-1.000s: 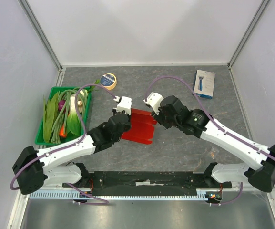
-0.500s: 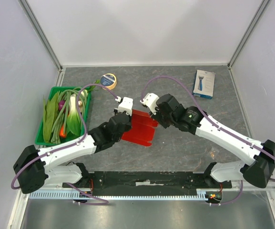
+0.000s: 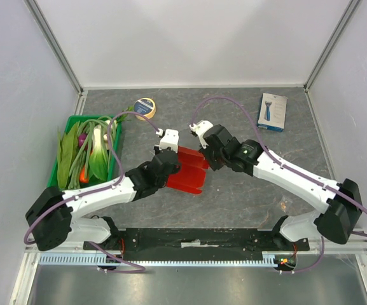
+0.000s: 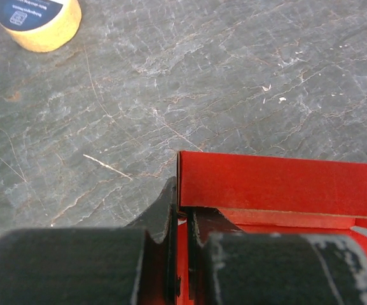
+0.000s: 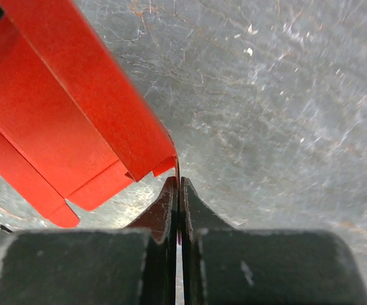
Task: Fold the paper box
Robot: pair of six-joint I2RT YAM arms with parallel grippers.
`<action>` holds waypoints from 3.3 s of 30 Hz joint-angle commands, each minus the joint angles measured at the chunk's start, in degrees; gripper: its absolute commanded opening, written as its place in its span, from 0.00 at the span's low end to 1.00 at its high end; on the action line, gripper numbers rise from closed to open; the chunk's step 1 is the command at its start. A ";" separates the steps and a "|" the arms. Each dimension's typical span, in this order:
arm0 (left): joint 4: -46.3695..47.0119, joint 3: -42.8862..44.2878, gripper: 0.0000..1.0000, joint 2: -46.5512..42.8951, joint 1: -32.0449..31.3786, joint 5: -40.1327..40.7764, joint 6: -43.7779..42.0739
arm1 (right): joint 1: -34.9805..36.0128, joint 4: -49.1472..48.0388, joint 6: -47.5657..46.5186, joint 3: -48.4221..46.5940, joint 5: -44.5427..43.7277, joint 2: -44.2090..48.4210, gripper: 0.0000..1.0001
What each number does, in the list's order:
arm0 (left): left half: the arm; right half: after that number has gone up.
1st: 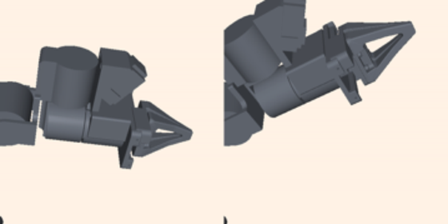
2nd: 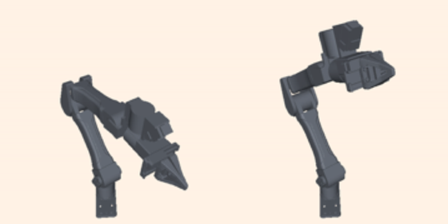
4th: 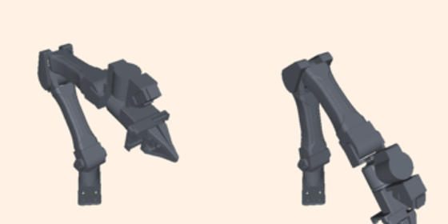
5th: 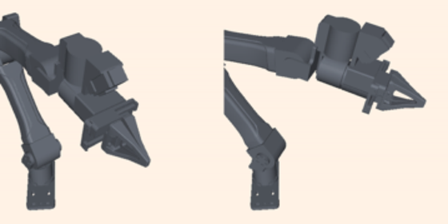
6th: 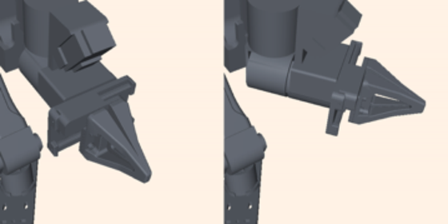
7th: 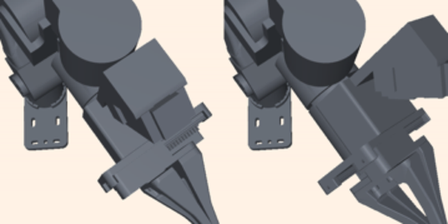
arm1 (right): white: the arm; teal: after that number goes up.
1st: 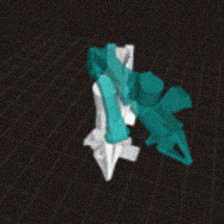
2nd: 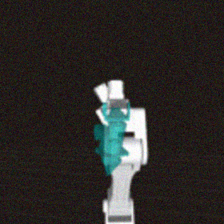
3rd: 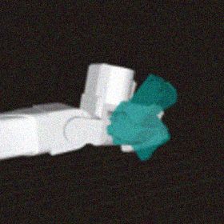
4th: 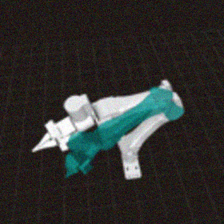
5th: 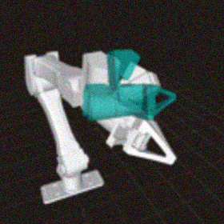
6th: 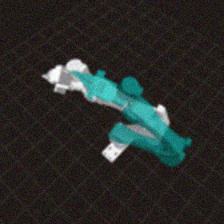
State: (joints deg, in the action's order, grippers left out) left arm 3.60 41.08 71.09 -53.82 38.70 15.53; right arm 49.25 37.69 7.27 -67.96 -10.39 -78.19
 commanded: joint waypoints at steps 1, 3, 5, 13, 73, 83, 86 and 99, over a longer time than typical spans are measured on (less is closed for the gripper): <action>7.55 0.67 0.02 3.69 -0.14 1.99 6.61 | -0.04 -2.89 16.97 -3.13 -1.38 -2.22 0.00; 8.27 0.67 0.02 4.84 -0.14 2.61 7.75 | -0.47 -2.62 23.56 -3.05 -2.26 -2.14 0.00; 8.88 0.76 0.02 6.16 -0.14 2.87 7.94 | -1.26 -2.28 27.59 -3.05 -2.52 -2.49 0.00; 9.94 -1.44 0.02 8.27 -0.23 1.21 12.85 | -4.17 -8.77 39.57 3.27 -2.97 -2.93 0.00; 18.03 -9.18 0.02 13.55 -0.23 0.68 10.49 | -3.82 -44.46 -5.53 27.80 32.80 0.50 0.75; 18.90 -9.61 0.02 12.59 0.12 -3.27 7.32 | -3.46 -43.32 -11.31 31.57 27.88 4.45 0.52; 18.82 -9.53 0.02 12.41 0.74 -5.46 6.71 | -3.46 -44.11 -10.87 31.93 28.94 4.28 0.41; 18.73 -10.05 0.02 10.91 0.74 -7.06 9.70 | -0.39 -46.49 -3.32 31.75 5.13 3.58 0.15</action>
State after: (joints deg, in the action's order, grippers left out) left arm 19.31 31.29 83.42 -53.10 32.01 23.79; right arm 47.55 -5.91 0.43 -35.97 6.59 -75.16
